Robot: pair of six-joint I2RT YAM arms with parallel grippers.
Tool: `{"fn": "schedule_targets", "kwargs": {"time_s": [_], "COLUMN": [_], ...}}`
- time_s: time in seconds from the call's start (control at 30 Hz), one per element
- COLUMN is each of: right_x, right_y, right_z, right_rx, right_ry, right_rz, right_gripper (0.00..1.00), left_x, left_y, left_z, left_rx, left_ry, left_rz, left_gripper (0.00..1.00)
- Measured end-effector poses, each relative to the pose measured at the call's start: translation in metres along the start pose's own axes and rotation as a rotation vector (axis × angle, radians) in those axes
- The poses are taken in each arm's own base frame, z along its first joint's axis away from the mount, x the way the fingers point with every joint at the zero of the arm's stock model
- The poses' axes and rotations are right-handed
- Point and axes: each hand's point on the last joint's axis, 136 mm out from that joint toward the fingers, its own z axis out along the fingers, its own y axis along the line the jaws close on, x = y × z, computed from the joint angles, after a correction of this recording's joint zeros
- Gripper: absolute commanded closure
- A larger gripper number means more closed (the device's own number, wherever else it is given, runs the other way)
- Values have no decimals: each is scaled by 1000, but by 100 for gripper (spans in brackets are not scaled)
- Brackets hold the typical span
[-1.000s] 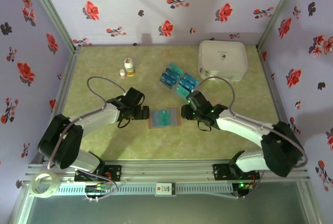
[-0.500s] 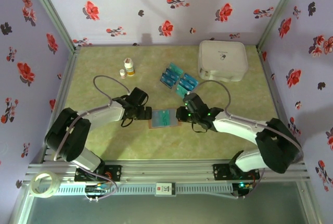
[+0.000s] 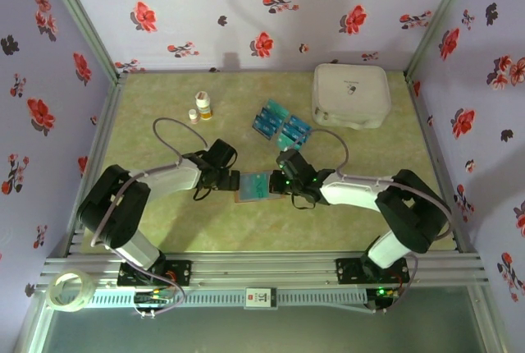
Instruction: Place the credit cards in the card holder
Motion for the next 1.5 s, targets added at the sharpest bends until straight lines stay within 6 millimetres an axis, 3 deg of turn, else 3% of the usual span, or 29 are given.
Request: {"fn": "schedule_targets", "kwargs": {"time_s": [0.6, 1.0, 1.5], "right_x": [-6, -4, -1], "right_y": [1, -2, 16], "right_z": [24, 30, 42], "right_rx": [38, 49, 26], "right_ry": [13, 26, 40], "right_rz": [0, 1, -22], "right_gripper": [98, 99, 100], "left_x": [0, 0, 0], "left_y": [3, 3, 3], "left_z": [2, 2, 2], "left_rx": [-17, -18, -19], "left_ry": [-4, -5, -4], "left_rz": [6, 9, 9], "left_gripper": [0, 0, 0]}}
